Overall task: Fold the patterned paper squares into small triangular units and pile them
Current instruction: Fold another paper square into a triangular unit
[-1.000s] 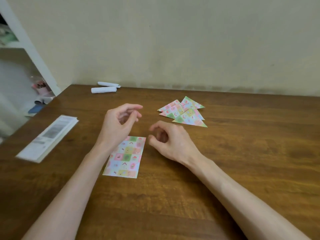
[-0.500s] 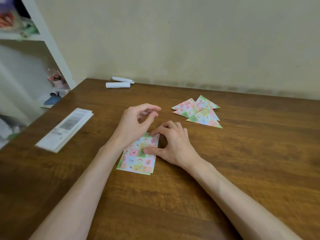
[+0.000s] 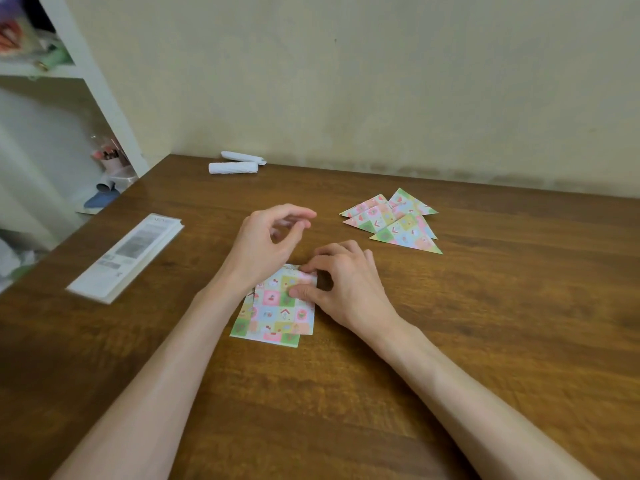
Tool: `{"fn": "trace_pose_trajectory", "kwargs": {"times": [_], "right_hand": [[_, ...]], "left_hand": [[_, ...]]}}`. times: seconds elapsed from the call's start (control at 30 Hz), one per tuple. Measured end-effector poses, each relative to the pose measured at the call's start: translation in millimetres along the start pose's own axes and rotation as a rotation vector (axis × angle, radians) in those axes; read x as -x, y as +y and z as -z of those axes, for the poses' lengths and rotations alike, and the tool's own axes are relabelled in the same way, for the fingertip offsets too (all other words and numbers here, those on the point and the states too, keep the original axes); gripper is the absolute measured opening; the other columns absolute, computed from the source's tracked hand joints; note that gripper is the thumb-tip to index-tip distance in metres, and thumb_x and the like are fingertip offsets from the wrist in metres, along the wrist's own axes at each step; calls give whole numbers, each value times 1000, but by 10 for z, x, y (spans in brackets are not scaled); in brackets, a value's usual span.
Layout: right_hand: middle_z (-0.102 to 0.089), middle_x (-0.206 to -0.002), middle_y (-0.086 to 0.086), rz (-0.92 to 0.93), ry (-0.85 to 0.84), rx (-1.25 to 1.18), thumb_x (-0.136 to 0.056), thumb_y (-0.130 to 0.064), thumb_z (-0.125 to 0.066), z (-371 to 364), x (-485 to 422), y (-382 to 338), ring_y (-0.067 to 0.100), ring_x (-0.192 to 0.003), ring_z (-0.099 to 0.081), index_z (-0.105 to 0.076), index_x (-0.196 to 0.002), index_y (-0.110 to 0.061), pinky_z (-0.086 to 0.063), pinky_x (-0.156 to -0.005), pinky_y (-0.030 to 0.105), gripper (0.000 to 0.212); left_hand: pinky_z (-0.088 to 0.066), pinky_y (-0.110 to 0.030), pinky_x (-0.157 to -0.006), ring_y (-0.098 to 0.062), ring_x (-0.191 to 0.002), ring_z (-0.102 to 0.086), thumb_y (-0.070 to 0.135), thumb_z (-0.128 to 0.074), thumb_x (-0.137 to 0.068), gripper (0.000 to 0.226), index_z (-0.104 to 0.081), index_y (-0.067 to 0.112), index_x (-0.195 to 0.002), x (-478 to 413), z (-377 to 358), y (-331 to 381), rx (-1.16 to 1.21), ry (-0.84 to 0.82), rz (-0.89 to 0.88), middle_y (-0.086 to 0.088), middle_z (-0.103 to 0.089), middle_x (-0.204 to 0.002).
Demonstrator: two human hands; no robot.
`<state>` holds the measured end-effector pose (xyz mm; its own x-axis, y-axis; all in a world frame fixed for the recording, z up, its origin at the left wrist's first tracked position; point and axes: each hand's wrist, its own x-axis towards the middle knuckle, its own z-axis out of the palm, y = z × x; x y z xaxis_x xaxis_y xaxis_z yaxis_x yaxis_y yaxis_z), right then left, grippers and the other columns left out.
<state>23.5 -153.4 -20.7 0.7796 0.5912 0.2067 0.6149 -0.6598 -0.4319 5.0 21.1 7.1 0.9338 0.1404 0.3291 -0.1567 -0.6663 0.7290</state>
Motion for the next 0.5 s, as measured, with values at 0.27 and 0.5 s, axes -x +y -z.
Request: {"fn": "trace_pose_trajectory", "kwargs": {"times": [0.27,0.5], "right_hand": [[-76,-101,-12,-165,94,-635,-81,-32,-88,255,89,157,5,-84,-69,-74,-119,-33,-58,-84,30,41],[-78,-96,14,-237,221,-1042,-82,-9,-86,663,344,457,18,-86,-69,-65,-134,-33,-60,-86,29,61]], "left_hand": [[-54,-26,-91,3,-106,-67,48,-61,-99,31,-70,34,-125,14,30,139,146,-32,107,17,-74,-109],[-60,-23,-79,-9,-97,-76,20,-79,-88,49,-63,27,-135,92,-31,390,414,-240,287,7,-80,-102]]}}
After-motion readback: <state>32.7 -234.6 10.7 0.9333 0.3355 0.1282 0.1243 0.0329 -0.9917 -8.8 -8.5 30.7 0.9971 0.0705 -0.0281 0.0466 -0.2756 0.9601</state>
